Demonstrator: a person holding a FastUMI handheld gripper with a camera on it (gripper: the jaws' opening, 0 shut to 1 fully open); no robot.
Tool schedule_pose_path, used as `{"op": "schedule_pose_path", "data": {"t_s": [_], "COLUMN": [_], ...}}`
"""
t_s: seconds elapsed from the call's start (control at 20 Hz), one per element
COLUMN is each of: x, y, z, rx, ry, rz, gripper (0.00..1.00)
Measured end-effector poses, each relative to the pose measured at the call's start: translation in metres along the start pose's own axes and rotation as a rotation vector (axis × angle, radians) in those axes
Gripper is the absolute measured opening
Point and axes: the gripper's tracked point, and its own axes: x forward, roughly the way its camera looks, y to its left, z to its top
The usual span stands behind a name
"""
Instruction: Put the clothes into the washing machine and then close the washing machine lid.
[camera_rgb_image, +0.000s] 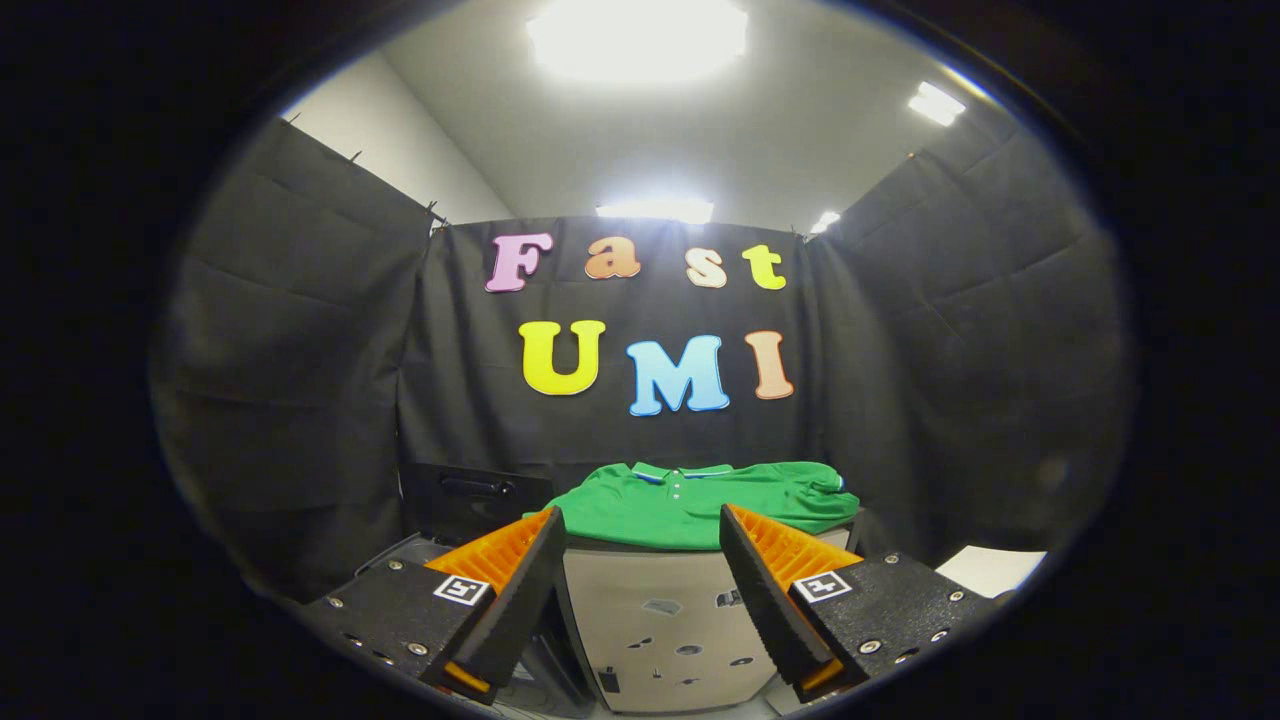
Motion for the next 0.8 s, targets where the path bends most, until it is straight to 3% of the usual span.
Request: {"op": "schedule_pose_path", "data": {"t_s": [0.8], "x": [0.119], "y": [-0.039], "z": [0.018], "rx": [0.027], "ry": [0.062], "rz": [-0.009], "gripper": [0.95]}}
